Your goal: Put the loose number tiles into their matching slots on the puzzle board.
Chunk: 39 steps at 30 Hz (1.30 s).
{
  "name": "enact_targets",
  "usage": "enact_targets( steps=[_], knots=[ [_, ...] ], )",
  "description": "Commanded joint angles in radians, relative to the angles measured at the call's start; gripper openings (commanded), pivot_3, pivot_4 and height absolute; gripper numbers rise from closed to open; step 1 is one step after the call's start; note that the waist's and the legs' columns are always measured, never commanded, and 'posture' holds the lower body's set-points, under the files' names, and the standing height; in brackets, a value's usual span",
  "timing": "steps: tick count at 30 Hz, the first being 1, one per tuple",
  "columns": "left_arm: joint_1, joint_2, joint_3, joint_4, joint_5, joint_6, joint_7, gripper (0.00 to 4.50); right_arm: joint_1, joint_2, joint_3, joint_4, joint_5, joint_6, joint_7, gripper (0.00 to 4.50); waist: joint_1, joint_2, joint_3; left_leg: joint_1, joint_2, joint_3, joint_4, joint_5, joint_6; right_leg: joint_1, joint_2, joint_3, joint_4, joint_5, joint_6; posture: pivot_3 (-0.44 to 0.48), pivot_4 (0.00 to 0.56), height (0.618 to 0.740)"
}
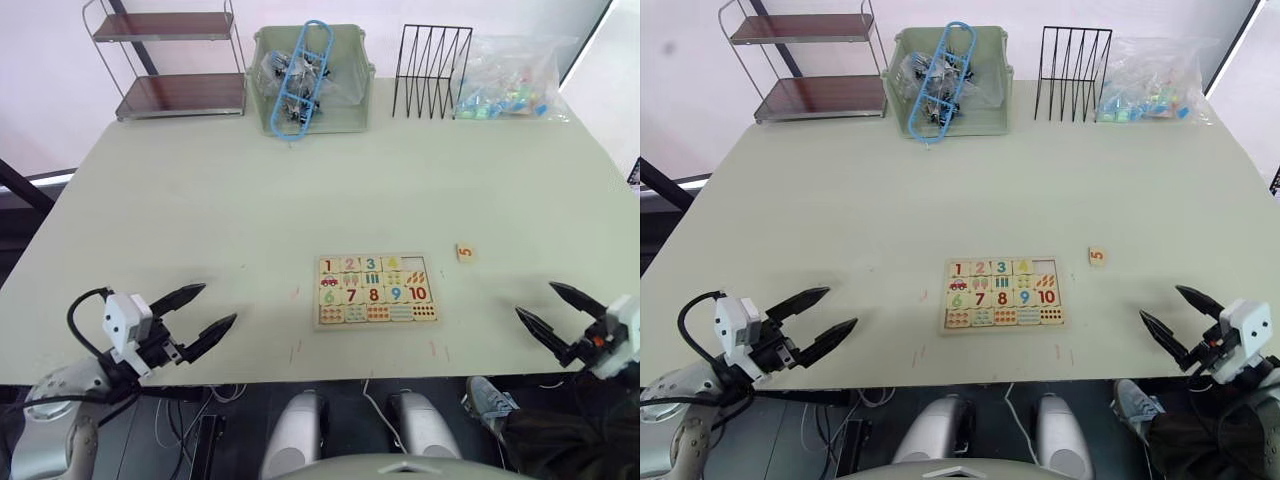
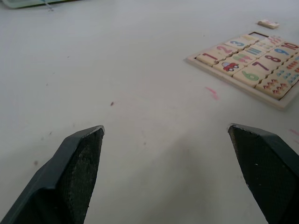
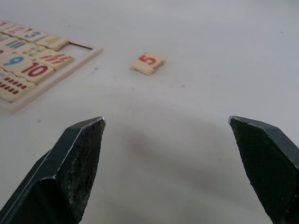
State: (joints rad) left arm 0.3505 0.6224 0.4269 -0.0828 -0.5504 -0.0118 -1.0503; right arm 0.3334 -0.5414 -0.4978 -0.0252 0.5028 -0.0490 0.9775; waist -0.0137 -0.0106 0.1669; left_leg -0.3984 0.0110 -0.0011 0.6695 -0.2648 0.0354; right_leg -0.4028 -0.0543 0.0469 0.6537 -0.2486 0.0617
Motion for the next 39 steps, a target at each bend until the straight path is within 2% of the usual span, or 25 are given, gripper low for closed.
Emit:
enact_targets(
  steps=[1,39],
  knots=[
    [0.024,-0.007,0.036,-0.015,-0.008,-0.035,-0.006,4.5,0.013,0.005,-0.037,0.004,0.027,-0.047,0.014,4.44,0.0,0.0,0.0,0.0,0.0,0.0,0.0,0.0,0.0,0.0,0.0,0.0,0.0,0.0,0.0,0.0,0.15,0.74],
    [0.036,-0.024,0.018,-0.004,0.002,-0.081,-0.016,4.5,-0.038,-0.006,0.034,0.095,0.015,-0.122,0.049,4.44,0.0,0.0,0.0,0.0,0.0,0.001,0.0,0.0,0.0,0.0,0.0,0.001,-0.001,0.0,0.0,0.0,0.15,0.74]
  ],
)
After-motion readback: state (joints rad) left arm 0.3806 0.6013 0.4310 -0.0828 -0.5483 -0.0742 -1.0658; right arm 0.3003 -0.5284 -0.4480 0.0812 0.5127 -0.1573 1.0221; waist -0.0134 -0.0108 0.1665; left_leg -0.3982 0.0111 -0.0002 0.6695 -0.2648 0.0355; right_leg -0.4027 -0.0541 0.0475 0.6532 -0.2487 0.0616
